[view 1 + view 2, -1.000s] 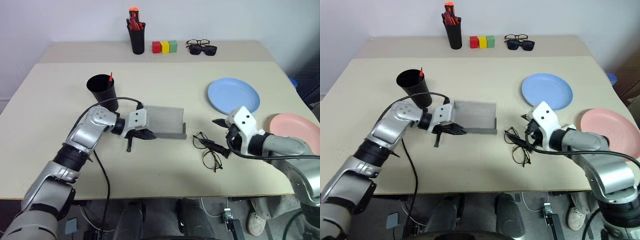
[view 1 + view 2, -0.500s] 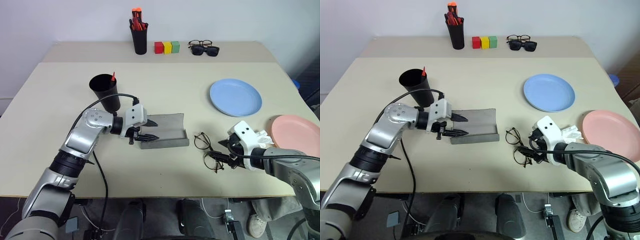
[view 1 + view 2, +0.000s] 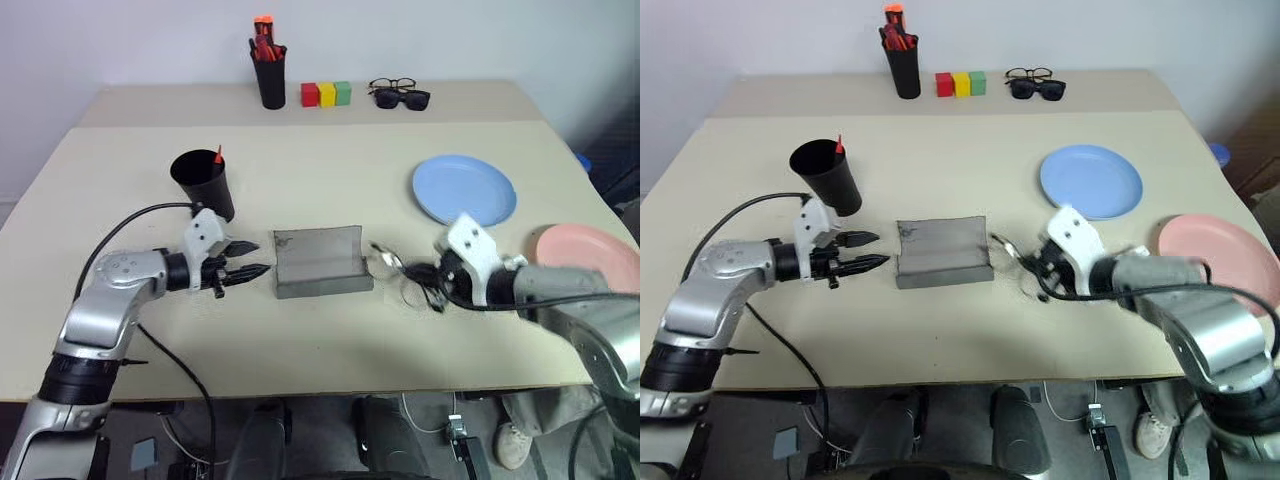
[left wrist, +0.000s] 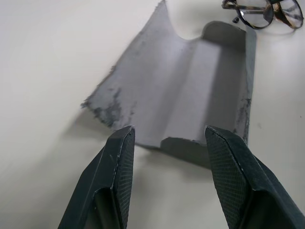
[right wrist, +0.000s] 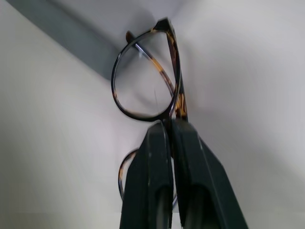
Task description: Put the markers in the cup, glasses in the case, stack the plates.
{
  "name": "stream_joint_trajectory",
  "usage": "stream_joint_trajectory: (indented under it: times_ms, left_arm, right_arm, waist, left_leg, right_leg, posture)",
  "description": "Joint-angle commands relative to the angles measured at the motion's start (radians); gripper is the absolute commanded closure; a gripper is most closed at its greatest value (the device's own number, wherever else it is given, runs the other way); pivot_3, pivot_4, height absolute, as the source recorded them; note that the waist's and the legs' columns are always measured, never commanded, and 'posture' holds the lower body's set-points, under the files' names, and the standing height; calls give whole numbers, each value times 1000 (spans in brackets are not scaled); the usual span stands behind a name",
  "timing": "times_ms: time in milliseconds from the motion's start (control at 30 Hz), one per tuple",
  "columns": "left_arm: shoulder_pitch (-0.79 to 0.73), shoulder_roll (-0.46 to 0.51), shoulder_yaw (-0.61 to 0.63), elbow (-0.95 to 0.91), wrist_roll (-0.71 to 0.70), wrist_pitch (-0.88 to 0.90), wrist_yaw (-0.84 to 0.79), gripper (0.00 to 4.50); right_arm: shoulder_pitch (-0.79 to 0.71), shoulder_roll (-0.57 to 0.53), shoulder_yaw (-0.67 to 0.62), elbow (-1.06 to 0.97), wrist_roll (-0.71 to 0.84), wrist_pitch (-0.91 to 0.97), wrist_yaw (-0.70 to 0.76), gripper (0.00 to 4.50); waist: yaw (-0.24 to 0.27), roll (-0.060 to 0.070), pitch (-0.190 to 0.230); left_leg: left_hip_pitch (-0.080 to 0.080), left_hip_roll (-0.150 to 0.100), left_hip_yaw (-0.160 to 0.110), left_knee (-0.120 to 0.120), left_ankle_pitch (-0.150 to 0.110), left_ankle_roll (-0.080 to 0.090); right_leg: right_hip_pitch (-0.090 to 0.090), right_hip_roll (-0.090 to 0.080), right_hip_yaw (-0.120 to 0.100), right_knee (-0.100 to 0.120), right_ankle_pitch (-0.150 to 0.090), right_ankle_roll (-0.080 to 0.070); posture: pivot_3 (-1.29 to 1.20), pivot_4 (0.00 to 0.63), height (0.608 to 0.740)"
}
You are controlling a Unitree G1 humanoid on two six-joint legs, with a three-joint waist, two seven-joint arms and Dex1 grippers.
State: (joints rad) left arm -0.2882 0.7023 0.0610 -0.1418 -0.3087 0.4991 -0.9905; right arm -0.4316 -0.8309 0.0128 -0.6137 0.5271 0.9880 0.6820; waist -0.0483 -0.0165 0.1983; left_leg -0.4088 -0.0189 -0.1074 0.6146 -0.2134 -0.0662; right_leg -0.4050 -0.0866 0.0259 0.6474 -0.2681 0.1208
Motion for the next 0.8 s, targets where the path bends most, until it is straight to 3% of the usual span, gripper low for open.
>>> stream_joint_trajectory:
  times_ms: [33, 100, 233, 500, 600, 633, 700, 767, 800]
  left_arm:
    - [79, 26, 89, -83, -27, 27, 52, 2153]
    - [111, 31, 99, -111, -22, 30, 75, 2153]
    - [148, 27, 127, -180, -40, 59, 121, 2153]
    - [178, 30, 151, -246, -67, 96, 177, 2153]
    - [134, 16, 137, -221, -77, 107, 197, 2153]
    - [110, 6, 134, -208, -84, 111, 205, 2401]
    - [65, -11, 125, -183, -106, 132, 211, 3031]
    - [-34, -46, 69, -131, -91, 140, 229, 4004]
    - [-81, -61, 38, -105, -79, 142, 236, 4479]
  right_arm:
    - [-211, 109, 204, 112, -109, -158, 55, 4489]
    - [-289, 154, 332, 235, -227, -280, 86, 4489]
    - [-353, 211, 450, 425, -339, -421, 161, 4489]
    - [-305, 181, 485, 435, -406, -461, 297, 4489]
    - [-296, 183, 470, 406, -409, -448, 310, 3561]
    - [-296, 190, 463, 404, -418, -441, 298, 3067]
    - [-299, 203, 452, 404, -435, -432, 272, 2109]
    - [-300, 214, 426, 393, -442, -428, 247, 1079]
    - [-300, 218, 414, 387, -444, -426, 237, 1050]
  waist:
    - [-9, -1, -1]
    - [-7, -2, -1]
    - [19, -3, -1]
    - [30, -3, -1]
    - [28, -2, -1]
    - [28, -2, -1]
    - [29, -3, -1]
    - [29, -3, -1]
    - [32, -3, -1]
  left_leg:
    - [1, 1, 0, 0, 0, 0]
    - [1, 3, -2, -1, 0, 0]
    - [-2, 1, -2, 0, 0, 0]
    - [-2, -1, -2, 0, 0, 0]
    - [-2, -1, -2, 0, 0, 0]
    - [-1, -1, -2, 0, 0, 0]
    - [-1, -1, -2, 0, 0, 0]
    - [-1, -1, -2, 0, 0, 0]
    - [-1, -1, -2, 0, 0, 0]
  right_leg:
    - [0, 1, 0, 0, 0, 0]
    - [1, 4, 0, 0, 0, -1]
    - [0, 1, -1, -1, 0, -2]
    - [-1, -1, -2, 0, 0, -1]
    - [0, -1, -2, 0, 0, -1]
    - [0, 0, -2, 0, 0, -1]
    - [0, 0, -2, 1, 0, -1]
    - [0, 0, -2, 1, 0, -1]
    - [0, 0, -2, 1, 0, -1]
  posture:
    - [0, 150, 740]
    - [0, 150, 740]
    - [0, 150, 740]
    - [0, 150, 740]
    - [0, 150, 740]
    - [0, 150, 740]
    - [0, 150, 740]
    - [0, 150, 740]
    - [0, 150, 740]
